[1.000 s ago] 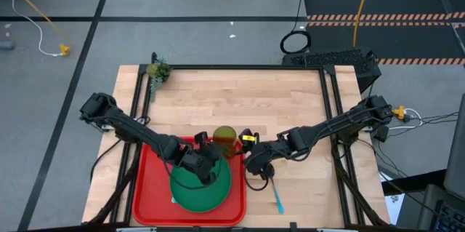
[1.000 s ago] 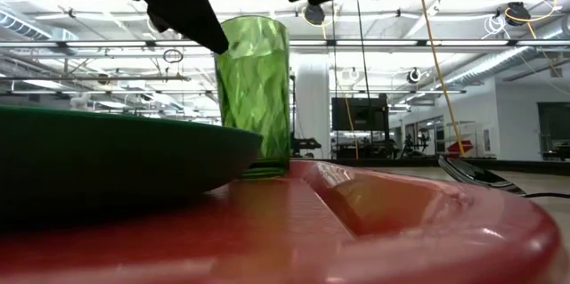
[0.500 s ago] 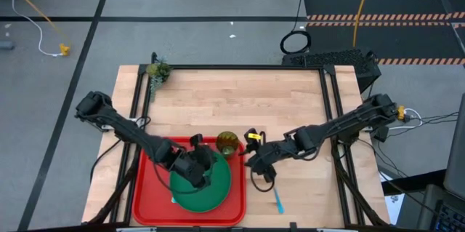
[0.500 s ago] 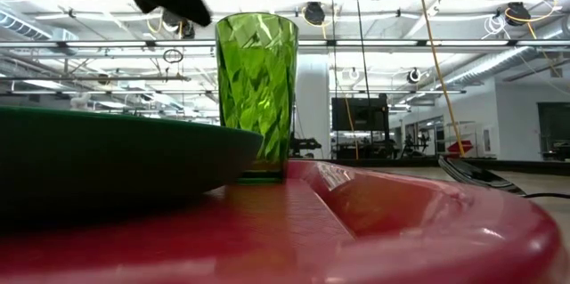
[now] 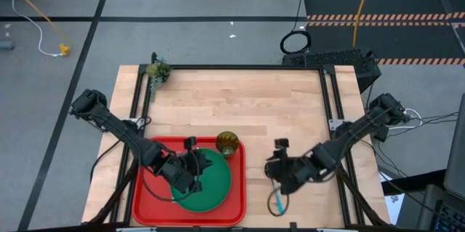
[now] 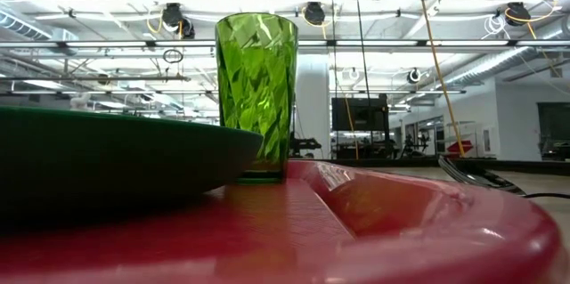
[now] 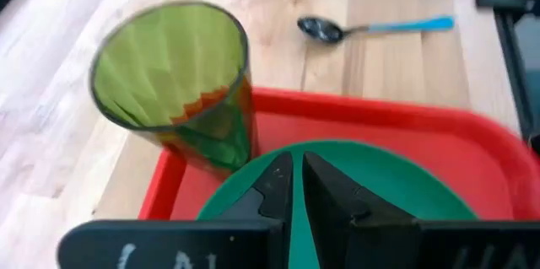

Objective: Pick and place plate/cup/fork/spoon on tray
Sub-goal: Put the blue spoon on the red tray to the left of the purple fork

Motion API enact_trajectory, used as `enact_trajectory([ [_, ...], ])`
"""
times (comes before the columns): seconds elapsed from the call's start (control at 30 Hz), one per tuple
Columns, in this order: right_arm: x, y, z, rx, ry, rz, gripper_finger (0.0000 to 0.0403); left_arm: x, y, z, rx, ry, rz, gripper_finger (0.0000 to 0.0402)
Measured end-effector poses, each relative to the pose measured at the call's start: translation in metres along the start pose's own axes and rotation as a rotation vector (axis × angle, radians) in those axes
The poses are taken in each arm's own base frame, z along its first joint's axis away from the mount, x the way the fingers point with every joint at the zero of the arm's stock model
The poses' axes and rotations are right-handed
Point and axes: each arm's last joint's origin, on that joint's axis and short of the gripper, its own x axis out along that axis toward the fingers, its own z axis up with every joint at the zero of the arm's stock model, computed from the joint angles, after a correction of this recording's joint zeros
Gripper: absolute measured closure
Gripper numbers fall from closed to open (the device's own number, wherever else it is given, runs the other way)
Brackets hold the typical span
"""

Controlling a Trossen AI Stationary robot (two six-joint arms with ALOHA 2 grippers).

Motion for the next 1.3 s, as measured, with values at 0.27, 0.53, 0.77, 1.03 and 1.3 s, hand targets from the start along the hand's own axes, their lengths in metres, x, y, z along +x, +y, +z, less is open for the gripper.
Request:
enact_trajectory([
  [0.27, -0.018, 0.039, -0.019, 0.054, -0.003, 0.083, 0.0231, 0.002, 0.002, 0.003, 0.058, 0.022, -0.062, 0.0366],
  [0.53, -0.013, 0.061, -0.052, 0.113, -0.019, 0.043, 0.0231, 0.007, 0.009, 0.007, -0.036, 0.024, -0.036, 0.0366],
  [0.77, 0.005, 0.070, -0.084, 0.217, -0.030, 0.030, 0.0231, 0.007, 0.010, 0.007, -0.174, 0.033, -0.044, 0.0366],
  [1.03, 0.026, 0.079, -0.109, 0.274, -0.129, 0.106, 0.0231, 0.007, 0.009, 0.009, -0.225, 0.009, -0.051, 0.0366],
  [1.3, 0.046, 0.088, -0.112, 0.395, -0.279, 0.110, 0.0232, 0.007, 0.007, 0.013, -0.191, -0.037, -0.055, 0.0366],
])
